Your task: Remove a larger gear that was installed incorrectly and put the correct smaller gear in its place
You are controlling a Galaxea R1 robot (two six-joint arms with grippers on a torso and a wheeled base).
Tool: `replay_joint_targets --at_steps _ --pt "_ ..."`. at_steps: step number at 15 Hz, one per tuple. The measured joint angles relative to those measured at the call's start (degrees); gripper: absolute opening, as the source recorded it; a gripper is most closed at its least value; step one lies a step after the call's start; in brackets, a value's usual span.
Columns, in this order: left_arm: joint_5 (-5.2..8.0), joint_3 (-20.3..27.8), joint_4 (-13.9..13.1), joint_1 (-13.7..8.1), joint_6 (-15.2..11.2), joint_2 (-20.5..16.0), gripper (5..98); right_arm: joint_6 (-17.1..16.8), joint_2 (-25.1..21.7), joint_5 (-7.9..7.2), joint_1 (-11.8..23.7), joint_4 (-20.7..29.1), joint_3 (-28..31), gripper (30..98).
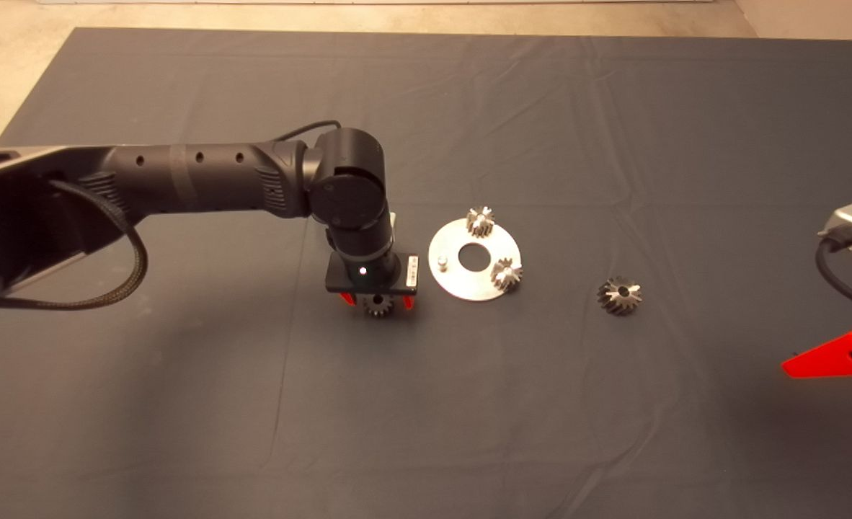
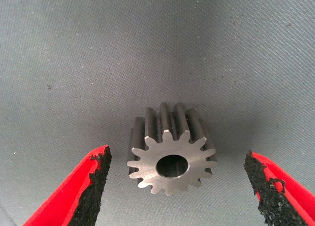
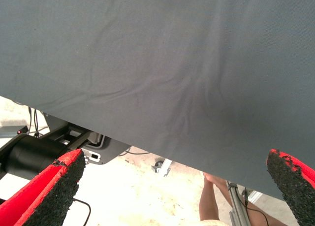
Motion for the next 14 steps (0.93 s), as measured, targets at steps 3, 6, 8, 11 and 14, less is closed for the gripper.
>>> replay_joint_targets --at_steps 3,6,8,11,14 --pt "0.0 -0.3 0.0 0.0 0.2 0.0 69.7 0.0 0.0 0.0 0.0 0.0 0.0 97.7" --pt "0.02 -1.1 0.0 0.0 0.2 0.0 66.4 0.0 0.0 0.0 0.0 0.0 0.0 97.7" --pt "0.02 -1.1 0.0 0.0 0.2 0.0 62.8 0.0 0.0 0.0 0.0 0.0 0.0 97.7" --pt "0.02 -1.1 0.0 0.0 0.2 0.0 59.6 0.0 0.0 0.0 0.0 0.0 0.0 97.7" --pt "0.02 -1.1 0.0 0.0 0.2 0.0 55.1 0.0 0.0 0.0 0.0 0.0 0.0 97.7"
